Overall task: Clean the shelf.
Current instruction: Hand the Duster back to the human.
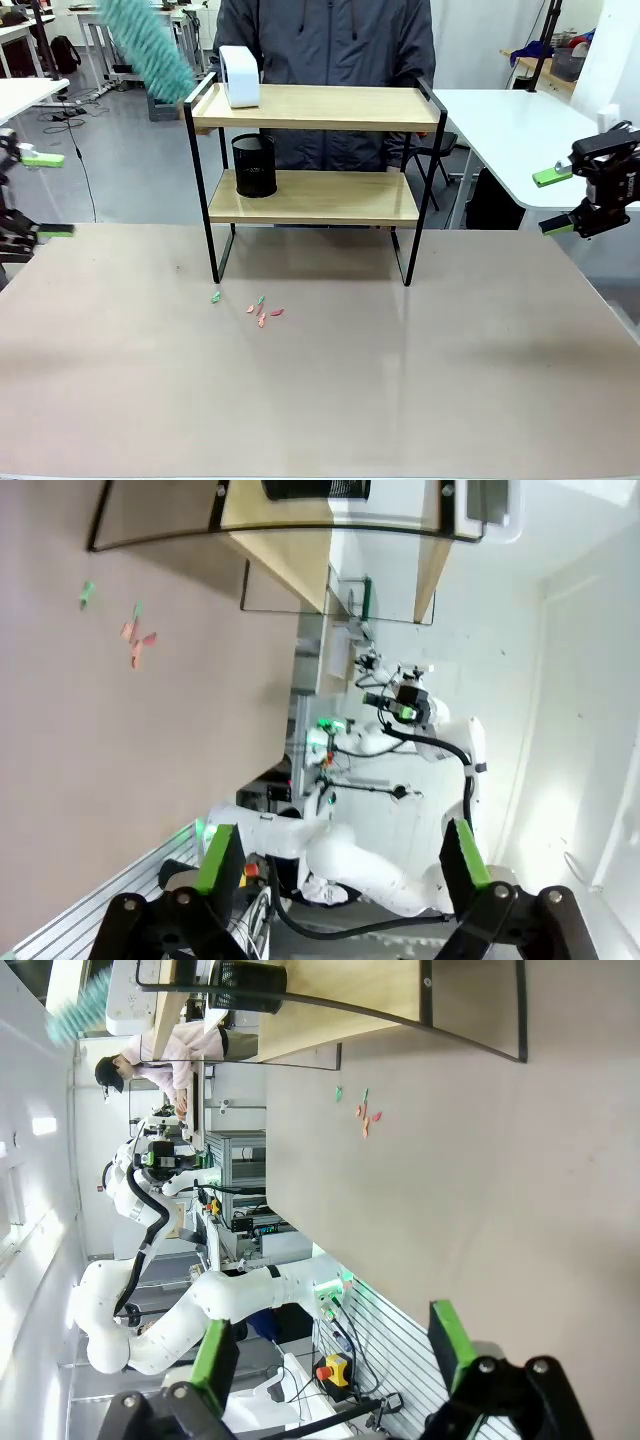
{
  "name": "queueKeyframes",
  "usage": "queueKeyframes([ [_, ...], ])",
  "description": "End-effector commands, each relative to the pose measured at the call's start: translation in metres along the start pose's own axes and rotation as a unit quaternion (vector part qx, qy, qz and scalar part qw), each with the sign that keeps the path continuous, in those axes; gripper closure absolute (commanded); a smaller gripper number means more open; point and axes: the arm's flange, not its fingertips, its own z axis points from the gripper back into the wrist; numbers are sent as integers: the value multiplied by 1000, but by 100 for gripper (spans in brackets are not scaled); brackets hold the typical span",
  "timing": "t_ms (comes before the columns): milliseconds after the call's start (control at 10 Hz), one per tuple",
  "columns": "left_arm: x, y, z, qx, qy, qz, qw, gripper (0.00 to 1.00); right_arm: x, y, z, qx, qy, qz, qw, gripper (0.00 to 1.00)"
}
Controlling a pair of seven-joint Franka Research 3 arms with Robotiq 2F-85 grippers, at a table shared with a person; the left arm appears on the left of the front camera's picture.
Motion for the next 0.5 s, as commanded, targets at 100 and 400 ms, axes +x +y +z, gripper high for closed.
queueKeyframes([
  [100,-12,61,-67,-81,97,20,992,0,0,-1,2,-3,2,11,1000,0],
  [400,6,17,-22,-19,27,6,999,10,0,-1,2,-3,2,11,1000,0],
])
